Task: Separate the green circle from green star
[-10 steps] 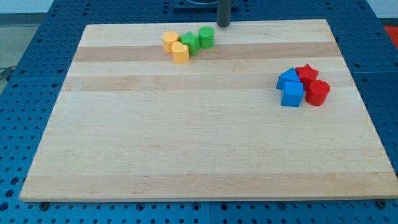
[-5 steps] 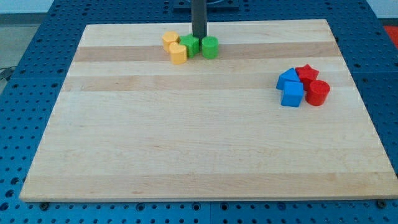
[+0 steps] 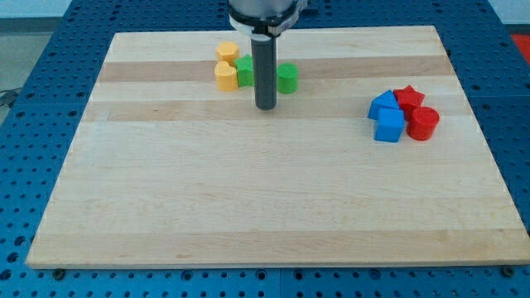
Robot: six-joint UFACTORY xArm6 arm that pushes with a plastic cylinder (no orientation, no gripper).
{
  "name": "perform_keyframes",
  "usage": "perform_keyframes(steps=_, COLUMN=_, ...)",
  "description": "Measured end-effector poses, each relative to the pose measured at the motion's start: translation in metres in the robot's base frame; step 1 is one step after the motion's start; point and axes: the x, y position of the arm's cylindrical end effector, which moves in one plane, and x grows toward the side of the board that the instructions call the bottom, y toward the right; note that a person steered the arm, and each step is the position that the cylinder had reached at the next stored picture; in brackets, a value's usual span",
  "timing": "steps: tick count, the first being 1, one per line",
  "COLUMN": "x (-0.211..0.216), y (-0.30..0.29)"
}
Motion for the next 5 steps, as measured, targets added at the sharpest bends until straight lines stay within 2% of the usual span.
perform_keyframes(steps=1, x=-0.037, y=0.000)
perform_keyframes(steps=2, x=-0.053, y=0.000)
perform_keyframes(steps=4, x=-0.058, y=0.025)
perform_keyframes(steps=5, x=-0.044, y=0.041)
